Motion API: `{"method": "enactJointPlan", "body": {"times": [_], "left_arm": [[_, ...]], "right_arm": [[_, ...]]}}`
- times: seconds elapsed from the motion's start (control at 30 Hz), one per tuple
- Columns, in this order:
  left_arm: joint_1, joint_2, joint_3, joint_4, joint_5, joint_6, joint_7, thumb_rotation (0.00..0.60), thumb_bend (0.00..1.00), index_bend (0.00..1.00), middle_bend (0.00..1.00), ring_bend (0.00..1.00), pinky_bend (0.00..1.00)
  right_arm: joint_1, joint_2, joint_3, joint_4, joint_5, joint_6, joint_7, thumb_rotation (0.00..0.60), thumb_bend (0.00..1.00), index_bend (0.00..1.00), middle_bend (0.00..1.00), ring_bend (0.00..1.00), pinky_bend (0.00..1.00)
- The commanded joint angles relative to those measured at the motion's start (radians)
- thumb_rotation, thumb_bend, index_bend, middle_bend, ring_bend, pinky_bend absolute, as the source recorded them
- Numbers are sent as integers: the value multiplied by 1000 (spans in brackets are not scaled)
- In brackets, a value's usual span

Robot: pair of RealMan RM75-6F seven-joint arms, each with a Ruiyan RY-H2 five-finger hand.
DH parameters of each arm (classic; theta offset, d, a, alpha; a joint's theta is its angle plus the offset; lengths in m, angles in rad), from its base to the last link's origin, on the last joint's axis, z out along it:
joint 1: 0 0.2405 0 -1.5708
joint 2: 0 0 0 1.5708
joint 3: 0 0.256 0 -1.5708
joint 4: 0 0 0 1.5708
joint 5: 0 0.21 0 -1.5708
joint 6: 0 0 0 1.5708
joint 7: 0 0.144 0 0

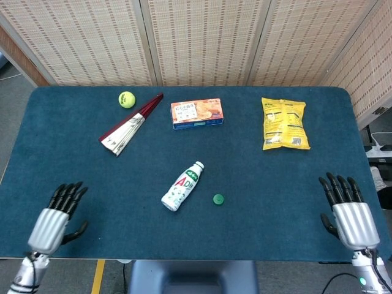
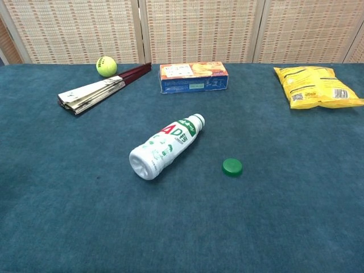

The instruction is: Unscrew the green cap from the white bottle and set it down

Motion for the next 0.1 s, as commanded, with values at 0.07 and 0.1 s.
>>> {"method": "enactJointPlan", "body": {"times": [0.07, 0.1], "left_arm": [[70, 6, 17, 69, 9, 34, 61, 600, 380, 0, 0, 0, 0], [70, 8, 11, 65, -5, 19, 63, 600, 381, 0, 0, 0, 0]], "right_arm": [[-98, -71, 5, 131, -47, 73, 138, 600, 255, 0, 0, 0, 0], [-106, -68, 12, 133, -46, 75, 150, 600, 255, 0, 0, 0, 0]]}}
